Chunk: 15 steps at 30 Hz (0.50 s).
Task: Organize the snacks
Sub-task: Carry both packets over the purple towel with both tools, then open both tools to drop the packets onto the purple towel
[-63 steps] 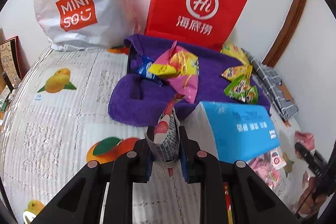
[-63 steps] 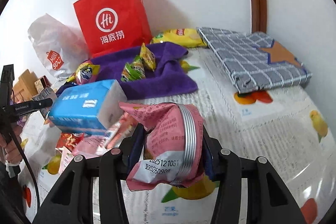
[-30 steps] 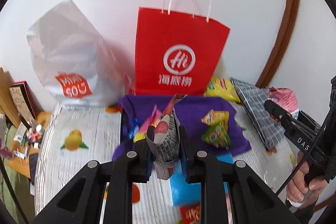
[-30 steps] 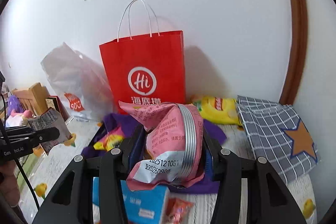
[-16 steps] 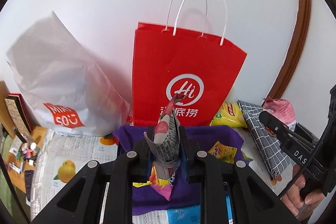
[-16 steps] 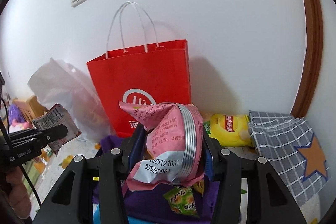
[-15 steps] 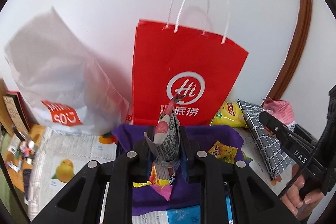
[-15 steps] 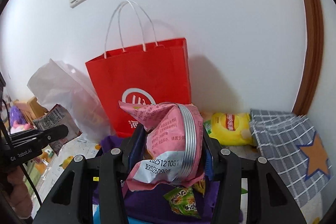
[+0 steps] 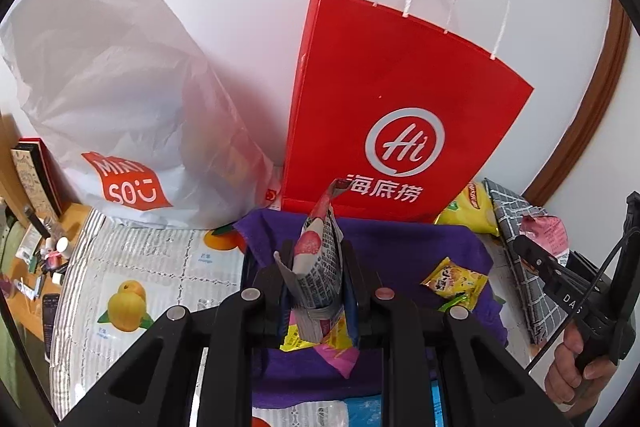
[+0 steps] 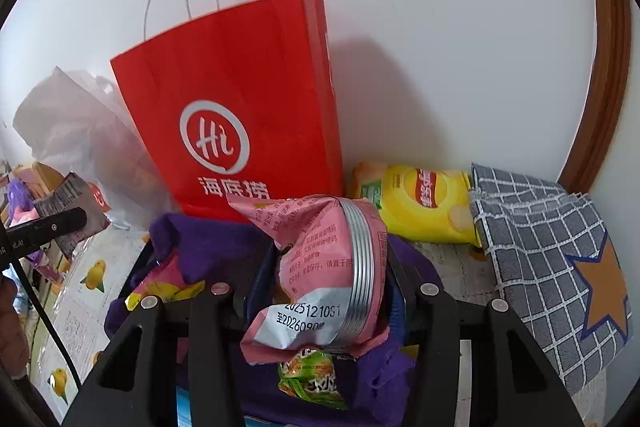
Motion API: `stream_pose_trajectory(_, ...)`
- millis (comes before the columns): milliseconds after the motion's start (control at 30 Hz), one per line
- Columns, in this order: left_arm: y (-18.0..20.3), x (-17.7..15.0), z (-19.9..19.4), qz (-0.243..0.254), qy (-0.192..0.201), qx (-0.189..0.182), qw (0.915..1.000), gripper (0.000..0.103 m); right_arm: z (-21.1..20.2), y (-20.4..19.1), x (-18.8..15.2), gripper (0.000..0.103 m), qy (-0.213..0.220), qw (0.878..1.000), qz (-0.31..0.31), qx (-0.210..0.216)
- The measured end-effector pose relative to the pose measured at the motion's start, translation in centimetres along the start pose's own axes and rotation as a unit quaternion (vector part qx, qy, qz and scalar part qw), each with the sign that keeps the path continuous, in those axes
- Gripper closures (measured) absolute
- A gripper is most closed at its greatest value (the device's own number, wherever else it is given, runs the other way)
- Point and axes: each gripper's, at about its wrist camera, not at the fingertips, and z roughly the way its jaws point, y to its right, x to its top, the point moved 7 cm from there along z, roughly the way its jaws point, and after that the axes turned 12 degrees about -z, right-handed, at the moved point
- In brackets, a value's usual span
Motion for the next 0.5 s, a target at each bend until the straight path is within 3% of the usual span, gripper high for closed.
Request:
stream_pose_trajectory(133, 0.1, 0.1, -0.1, 0.001, 0.002, -0.002, 1.0, 0.083, 0.3, -0.1, -0.3, 0.054, -0.013, 1.0, -0.011, -0.004)
stream_pose_trajectory(300, 0.8, 0.0, -0.3, -0.003, -0.005, -0.033, 0.9994, 0.082, 0.8, -0.4, -0.7, 0.054, -0.022, 0.999, -0.025, 0.001)
stream_pose_trajectory(500, 1.4, -0.3, 0.0, 0.002, -0.012, -0.036, 0.9993, 0.082, 1.6, -1.7, -1.1, 0.054, -0.039, 0.998, -0.044, 0.018)
